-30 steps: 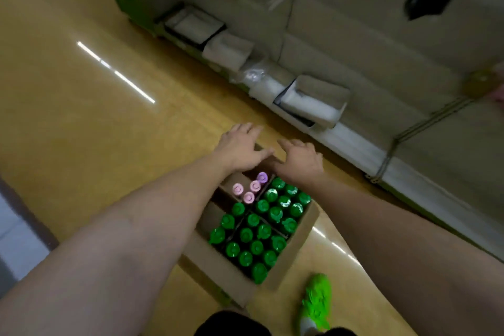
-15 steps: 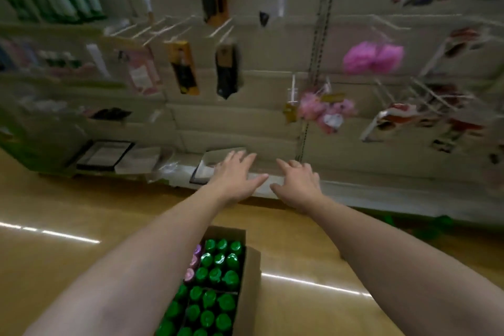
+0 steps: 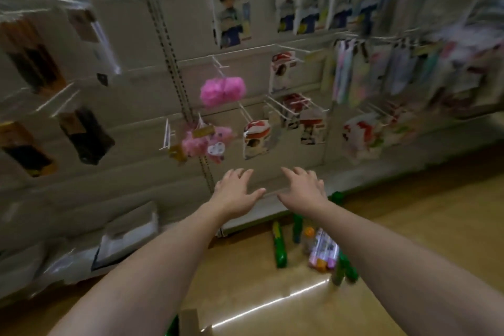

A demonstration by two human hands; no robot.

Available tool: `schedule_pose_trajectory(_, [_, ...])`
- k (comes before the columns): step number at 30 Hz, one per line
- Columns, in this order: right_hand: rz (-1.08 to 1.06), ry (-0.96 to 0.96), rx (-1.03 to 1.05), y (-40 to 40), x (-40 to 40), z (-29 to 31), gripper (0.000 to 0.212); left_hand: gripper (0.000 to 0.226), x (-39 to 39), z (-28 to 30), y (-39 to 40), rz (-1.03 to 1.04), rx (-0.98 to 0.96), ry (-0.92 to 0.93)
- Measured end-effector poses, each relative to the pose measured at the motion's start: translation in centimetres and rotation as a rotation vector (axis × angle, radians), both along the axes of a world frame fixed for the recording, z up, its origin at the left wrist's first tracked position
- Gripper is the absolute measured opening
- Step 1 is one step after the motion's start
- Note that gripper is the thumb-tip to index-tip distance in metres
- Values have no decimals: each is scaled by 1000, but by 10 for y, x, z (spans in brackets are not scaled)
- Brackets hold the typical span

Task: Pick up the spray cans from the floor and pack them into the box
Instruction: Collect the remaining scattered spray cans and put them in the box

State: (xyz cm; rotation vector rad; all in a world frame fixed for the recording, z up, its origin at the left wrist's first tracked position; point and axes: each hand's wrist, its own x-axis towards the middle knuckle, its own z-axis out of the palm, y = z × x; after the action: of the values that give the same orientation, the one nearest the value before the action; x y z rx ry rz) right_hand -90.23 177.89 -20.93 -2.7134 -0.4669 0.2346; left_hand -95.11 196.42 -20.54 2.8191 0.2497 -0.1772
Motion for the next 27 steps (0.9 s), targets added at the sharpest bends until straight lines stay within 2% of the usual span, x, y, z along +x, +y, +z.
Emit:
schedule_pose_trajectory(6, [-176,56,-9,-52,48,-24,75,76,75,-18,-44,-140,-80,40])
schedule_pose_trajectory(12, [-314,112,-55,-65,113,-65,75,79,171,-66,-50,-273,-187,149])
schedule_pose_trajectory(20, [-507,271,-79,-61,195,-144,78,81,281,-152,-42,-422,-96,240])
schedule_pose_trajectory(27, [-531,428,-64,-67,234,-250,74,93,328,-252,-56,-330,-231,344])
